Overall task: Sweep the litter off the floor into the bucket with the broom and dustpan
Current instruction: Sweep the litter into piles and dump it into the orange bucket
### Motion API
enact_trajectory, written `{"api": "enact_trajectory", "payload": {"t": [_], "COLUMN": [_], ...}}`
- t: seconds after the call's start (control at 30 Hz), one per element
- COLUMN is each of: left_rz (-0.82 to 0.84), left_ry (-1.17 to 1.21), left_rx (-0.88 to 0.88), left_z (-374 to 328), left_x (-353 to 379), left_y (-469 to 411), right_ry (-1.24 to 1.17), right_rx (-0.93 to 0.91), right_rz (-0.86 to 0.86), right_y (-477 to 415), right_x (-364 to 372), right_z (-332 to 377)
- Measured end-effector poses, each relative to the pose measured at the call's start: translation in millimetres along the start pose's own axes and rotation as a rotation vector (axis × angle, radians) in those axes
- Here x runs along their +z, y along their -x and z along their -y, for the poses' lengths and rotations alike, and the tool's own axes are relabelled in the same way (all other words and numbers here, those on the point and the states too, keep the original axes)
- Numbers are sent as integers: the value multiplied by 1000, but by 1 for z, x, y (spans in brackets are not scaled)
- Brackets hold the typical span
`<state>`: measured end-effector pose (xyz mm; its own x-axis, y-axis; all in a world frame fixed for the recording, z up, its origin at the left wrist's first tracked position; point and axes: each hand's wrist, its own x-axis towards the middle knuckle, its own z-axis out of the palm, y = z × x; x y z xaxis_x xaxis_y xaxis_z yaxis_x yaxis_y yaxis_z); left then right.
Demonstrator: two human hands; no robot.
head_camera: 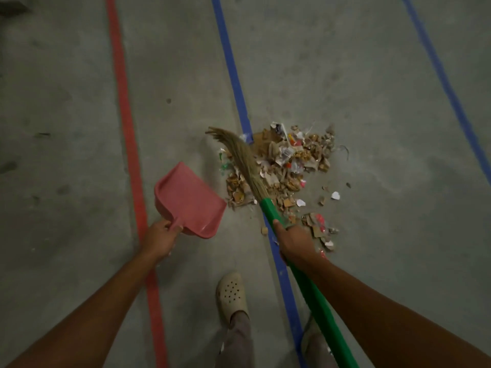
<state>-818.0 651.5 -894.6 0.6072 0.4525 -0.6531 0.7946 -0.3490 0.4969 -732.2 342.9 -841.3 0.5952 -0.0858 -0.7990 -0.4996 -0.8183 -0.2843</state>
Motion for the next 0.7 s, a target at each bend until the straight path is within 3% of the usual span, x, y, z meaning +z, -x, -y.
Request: {"api": "enact_trajectory", "payload": {"t": [0.2, 0.37, 0.53, 0.7], "left_rz": [106, 207, 305, 417], "left_ry": [-138, -190, -220, -150], "left_rx": [4, -35, -61, -52], "left_z": [53, 59, 34, 2], "left_x": [59, 98, 133, 170], "left_y": [-81, -105, -88, -60], "right_ry": [197, 402, 201, 96], "right_rx": [3, -20, 190, 146], "right_rz": [16, 52, 5, -84], "right_y": [-119, -136, -114, -70], "right_x": [57, 54, 21, -18], "right_z": [-48, -137, -226, -288]}}
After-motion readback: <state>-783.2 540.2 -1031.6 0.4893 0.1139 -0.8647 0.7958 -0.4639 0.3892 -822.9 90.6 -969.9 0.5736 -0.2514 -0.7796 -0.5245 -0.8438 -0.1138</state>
